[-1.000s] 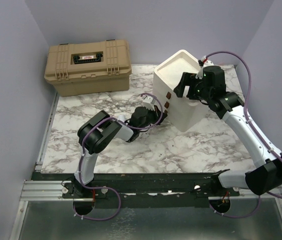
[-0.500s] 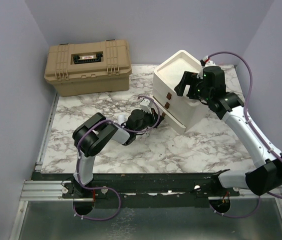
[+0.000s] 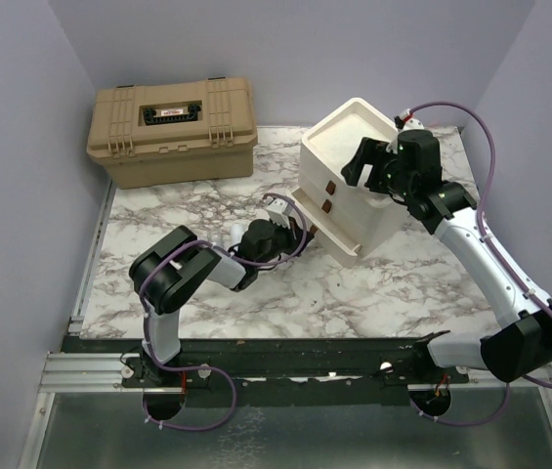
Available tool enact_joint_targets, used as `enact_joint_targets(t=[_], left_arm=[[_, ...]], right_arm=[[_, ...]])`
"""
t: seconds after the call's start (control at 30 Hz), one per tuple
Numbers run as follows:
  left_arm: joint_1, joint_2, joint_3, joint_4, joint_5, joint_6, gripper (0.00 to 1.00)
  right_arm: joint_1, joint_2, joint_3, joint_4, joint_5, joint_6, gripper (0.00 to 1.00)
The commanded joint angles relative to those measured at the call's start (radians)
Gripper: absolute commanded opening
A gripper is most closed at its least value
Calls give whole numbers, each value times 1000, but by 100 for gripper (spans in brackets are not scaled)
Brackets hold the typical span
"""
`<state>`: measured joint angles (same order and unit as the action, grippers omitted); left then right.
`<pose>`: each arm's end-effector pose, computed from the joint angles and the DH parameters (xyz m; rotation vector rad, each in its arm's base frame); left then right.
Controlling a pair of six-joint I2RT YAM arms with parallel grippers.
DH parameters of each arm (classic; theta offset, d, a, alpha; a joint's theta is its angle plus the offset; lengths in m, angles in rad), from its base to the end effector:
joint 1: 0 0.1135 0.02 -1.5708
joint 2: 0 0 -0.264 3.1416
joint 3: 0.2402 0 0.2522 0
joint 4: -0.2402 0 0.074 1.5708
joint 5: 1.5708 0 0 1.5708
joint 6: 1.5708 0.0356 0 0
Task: Organize the makeup
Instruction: Open the drawer in the storage box.
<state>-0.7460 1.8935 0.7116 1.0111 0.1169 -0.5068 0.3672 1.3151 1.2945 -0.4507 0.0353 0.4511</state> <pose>0.2615 -0.2473 0.1414 0.3114 1.8266 -1.0016 0.2777 0.1055 0.3741 0.1095 2.0723 0.4722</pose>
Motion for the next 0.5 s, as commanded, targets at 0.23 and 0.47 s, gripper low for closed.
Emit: enact_joint_targets(t=[0.23,0.47], left_arm=[[-23,-120,-106,26,48,9,0],[-23,-197,-158,-18,34,32,0]], right_arm=[[-2,56,-13,-69,-7,39,90],[-2,47,-39,-46,-12,66,90]])
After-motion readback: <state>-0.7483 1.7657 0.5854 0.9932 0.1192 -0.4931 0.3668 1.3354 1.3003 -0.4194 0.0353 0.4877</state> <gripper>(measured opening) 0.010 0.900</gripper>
